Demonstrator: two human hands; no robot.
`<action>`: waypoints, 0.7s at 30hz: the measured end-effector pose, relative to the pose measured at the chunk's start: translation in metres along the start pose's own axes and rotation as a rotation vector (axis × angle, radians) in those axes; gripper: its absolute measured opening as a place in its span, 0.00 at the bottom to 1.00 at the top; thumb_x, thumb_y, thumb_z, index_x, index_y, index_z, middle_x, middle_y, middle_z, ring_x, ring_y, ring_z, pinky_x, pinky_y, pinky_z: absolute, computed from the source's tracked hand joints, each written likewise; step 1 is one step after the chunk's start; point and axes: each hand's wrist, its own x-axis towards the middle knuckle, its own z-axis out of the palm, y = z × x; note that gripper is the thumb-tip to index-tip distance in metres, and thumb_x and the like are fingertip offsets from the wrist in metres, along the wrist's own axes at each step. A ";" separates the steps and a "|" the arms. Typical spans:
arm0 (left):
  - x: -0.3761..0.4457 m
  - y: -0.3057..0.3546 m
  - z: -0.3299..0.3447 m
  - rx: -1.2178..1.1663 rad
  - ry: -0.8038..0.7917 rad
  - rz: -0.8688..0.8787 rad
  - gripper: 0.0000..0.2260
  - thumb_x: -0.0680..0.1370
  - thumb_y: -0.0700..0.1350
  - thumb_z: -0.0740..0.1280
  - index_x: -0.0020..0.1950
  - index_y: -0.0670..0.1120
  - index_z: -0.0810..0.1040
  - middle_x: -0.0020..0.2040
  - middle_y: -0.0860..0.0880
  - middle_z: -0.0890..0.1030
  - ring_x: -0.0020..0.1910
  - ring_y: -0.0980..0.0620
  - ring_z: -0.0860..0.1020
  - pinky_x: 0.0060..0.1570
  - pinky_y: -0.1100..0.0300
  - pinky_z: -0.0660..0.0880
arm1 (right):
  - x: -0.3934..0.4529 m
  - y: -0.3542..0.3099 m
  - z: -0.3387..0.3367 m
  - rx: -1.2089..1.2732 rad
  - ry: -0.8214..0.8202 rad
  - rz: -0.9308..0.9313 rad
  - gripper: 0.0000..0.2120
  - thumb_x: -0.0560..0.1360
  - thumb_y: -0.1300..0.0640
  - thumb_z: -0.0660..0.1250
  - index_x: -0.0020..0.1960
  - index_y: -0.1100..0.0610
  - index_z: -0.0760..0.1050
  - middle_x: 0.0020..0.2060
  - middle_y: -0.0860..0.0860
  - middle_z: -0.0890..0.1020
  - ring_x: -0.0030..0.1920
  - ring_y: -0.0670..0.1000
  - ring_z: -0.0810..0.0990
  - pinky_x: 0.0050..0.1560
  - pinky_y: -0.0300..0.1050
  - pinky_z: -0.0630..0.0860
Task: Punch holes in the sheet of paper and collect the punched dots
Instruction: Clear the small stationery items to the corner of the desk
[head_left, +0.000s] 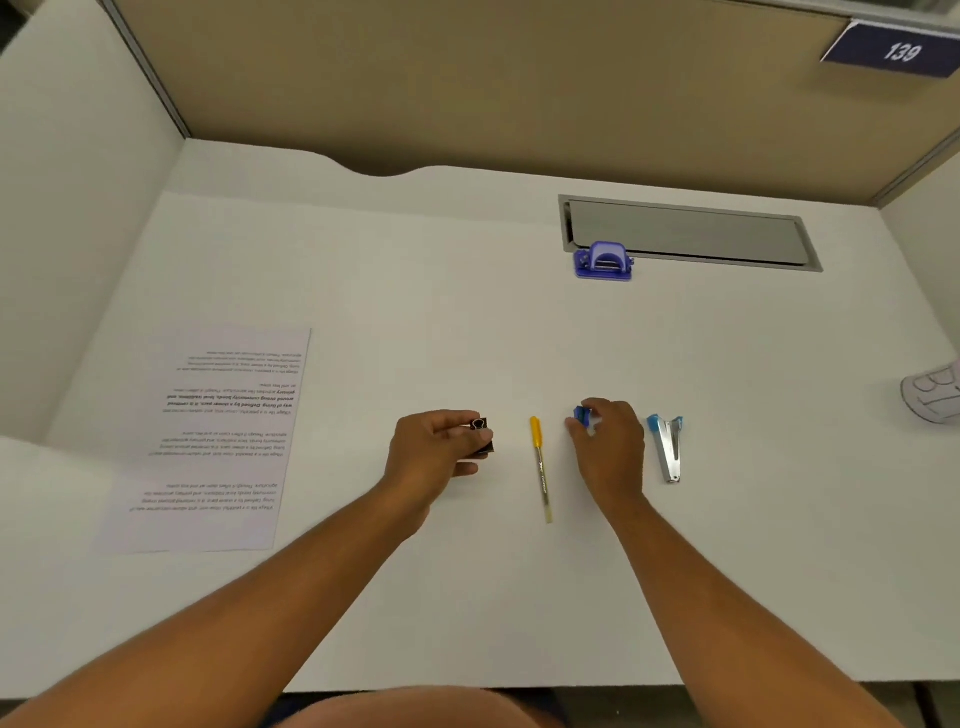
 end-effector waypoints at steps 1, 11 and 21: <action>0.000 0.000 -0.003 0.019 0.016 0.011 0.13 0.77 0.39 0.79 0.60 0.42 0.86 0.47 0.45 0.90 0.45 0.49 0.90 0.43 0.58 0.84 | 0.000 -0.002 0.001 0.019 0.006 -0.022 0.12 0.77 0.63 0.75 0.60 0.60 0.81 0.53 0.56 0.81 0.52 0.56 0.82 0.58 0.54 0.80; 0.022 0.037 -0.080 0.093 0.210 0.164 0.10 0.76 0.41 0.79 0.56 0.48 0.86 0.42 0.51 0.90 0.44 0.56 0.89 0.39 0.62 0.81 | -0.003 -0.115 0.056 0.345 -0.114 -0.161 0.14 0.75 0.66 0.75 0.58 0.55 0.84 0.50 0.47 0.83 0.46 0.44 0.83 0.46 0.29 0.78; 0.106 0.116 -0.220 0.314 0.402 0.347 0.10 0.78 0.39 0.77 0.60 0.42 0.87 0.46 0.48 0.89 0.44 0.55 0.88 0.49 0.69 0.80 | 0.028 -0.252 0.169 0.332 -0.224 -0.310 0.12 0.77 0.64 0.73 0.59 0.53 0.84 0.49 0.40 0.83 0.49 0.43 0.83 0.49 0.35 0.81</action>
